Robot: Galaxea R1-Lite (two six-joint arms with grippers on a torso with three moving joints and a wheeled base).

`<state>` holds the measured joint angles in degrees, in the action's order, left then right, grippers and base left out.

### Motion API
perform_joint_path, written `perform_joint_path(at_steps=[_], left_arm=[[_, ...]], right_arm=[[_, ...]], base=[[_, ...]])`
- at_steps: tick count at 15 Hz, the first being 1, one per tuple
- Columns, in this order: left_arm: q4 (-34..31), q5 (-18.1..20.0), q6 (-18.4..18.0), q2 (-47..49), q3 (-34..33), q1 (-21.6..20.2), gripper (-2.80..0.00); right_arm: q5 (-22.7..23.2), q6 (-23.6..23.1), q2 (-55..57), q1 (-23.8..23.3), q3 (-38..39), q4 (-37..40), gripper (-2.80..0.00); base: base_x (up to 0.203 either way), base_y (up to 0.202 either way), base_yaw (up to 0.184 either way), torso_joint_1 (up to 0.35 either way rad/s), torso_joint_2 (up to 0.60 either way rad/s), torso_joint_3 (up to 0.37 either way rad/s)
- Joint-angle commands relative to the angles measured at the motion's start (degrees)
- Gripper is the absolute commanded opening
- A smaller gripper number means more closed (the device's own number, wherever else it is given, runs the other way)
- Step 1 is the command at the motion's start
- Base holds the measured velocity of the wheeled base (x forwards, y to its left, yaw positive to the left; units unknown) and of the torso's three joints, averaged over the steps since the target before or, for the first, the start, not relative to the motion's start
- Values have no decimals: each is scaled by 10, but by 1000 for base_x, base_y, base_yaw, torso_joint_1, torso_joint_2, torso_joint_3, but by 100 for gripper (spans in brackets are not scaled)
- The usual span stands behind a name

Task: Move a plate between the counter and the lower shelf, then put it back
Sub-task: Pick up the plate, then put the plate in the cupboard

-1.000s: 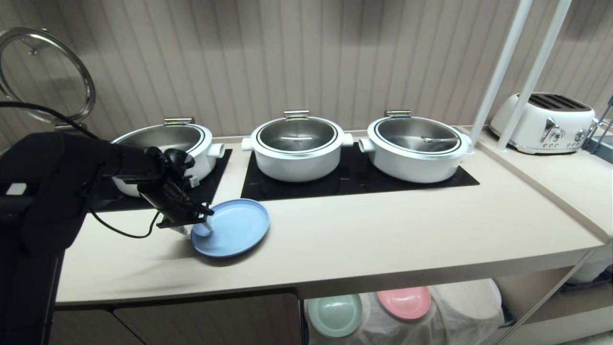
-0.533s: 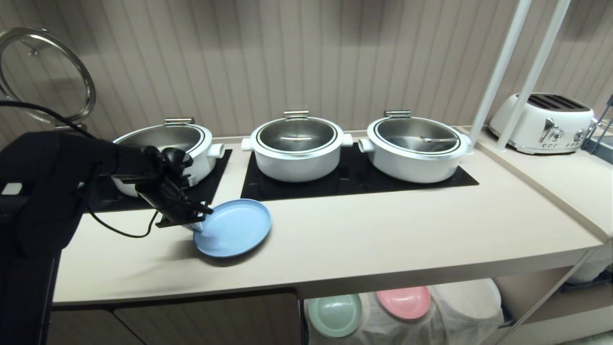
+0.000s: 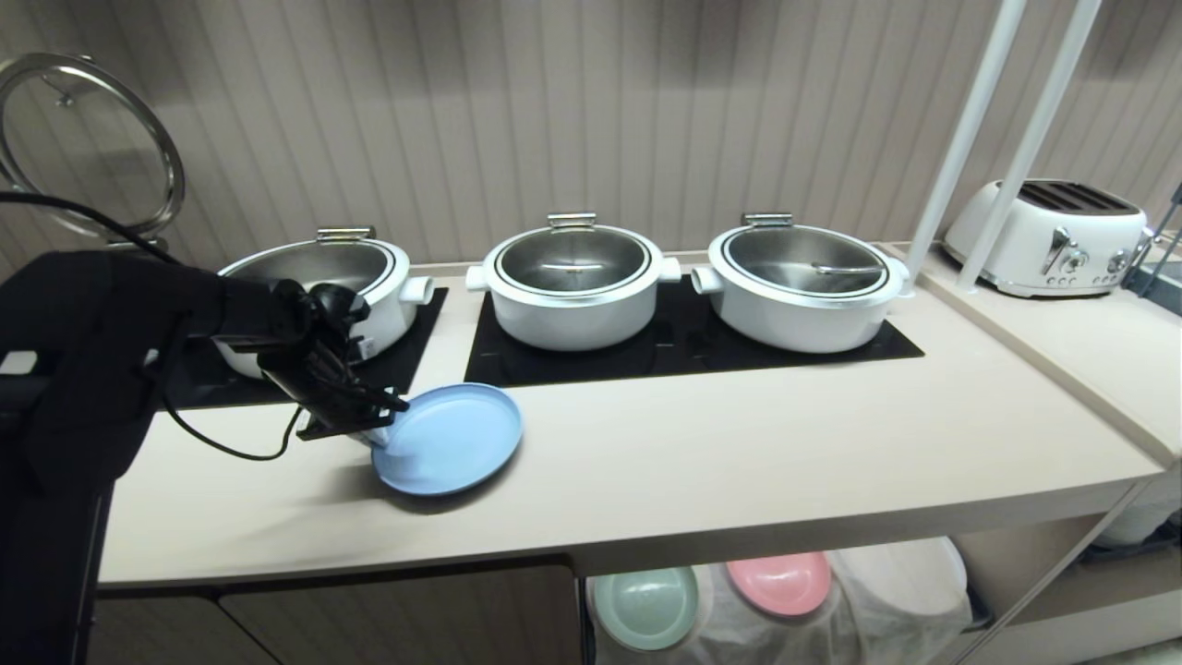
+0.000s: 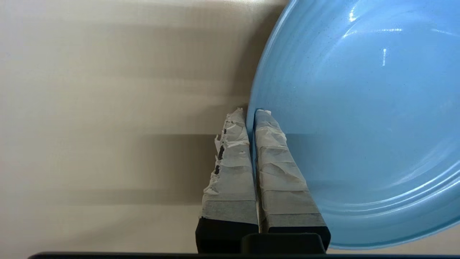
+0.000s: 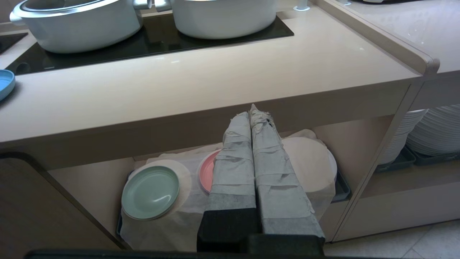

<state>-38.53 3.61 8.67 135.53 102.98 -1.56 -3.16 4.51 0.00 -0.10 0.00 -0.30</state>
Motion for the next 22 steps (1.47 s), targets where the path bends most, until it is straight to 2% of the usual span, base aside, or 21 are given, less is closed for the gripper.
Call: perform_joint_path(at_steps=[1, 5, 12, 16, 22], left_arm=[[-2, 2, 5, -14, -11, 0, -280], [-2, 28, 17, -56, -78, -2, -280], [-1, 76, 96, -150, -176, -4, -280], [0, 95, 102, -223, -248, -26, -280], [0, 115, 100, -372, -405, -71, -280]], right_arm=[[0, 1, 0, 0, 0, 0, -280], [0, 1, 0, 0, 0, 0, -280], [0, 1, 0, 0, 0, 0, -280], [0, 1, 0, 0, 0, 0, -280], [0, 1, 0, 0, 0, 0, -280]], base=[[0, 0, 0, 0, 0, 0], [0, 0, 0, 0, 0, 0], [0, 0, 0, 0, 0, 0], [0, 0, 0, 0, 0, 0], [0, 0, 0, 0, 0, 0]])
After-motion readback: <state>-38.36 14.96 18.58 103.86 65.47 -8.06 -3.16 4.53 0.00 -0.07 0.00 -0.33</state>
